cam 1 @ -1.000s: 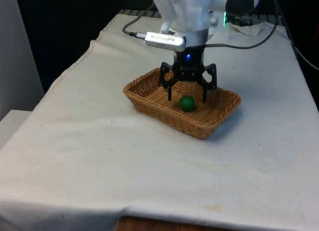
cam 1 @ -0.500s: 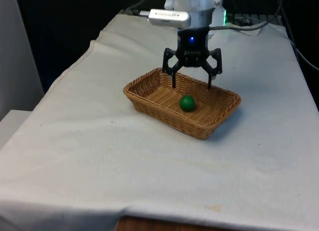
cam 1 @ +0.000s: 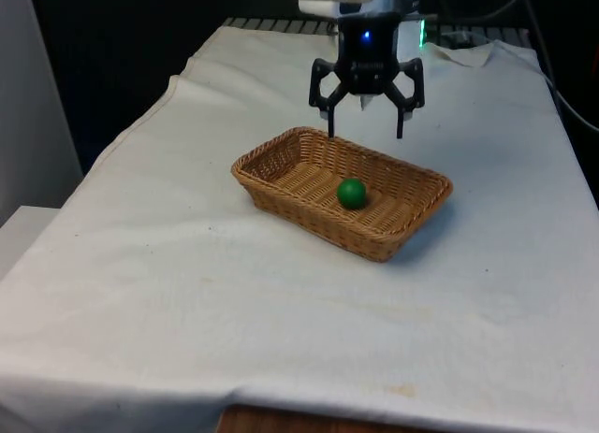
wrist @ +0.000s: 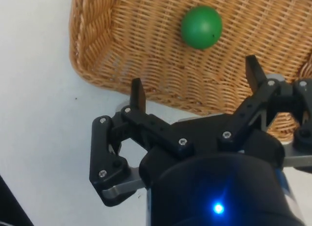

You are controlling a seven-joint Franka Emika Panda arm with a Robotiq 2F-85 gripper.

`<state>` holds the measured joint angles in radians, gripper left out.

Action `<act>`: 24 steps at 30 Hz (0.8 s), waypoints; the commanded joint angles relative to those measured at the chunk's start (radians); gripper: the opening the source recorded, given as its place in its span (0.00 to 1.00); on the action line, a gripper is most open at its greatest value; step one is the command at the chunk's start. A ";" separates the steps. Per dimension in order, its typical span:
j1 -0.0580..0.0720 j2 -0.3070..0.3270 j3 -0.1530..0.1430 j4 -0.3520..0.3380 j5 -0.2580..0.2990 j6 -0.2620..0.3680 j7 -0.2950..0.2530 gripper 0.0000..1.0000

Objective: Pick up the ball and place it into the basket.

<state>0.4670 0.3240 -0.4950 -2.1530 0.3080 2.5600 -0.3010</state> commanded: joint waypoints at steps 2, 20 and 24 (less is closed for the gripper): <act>0.011 -0.028 -0.013 -0.016 -0.031 0.002 0.024 1.00; 0.003 -0.221 -0.004 -0.111 -0.132 -0.014 0.100 1.00; 0.002 -0.250 -0.003 -0.128 -0.145 -0.018 0.110 1.00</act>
<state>0.4670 0.0770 -0.4930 -2.2770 0.1870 2.5420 -0.2110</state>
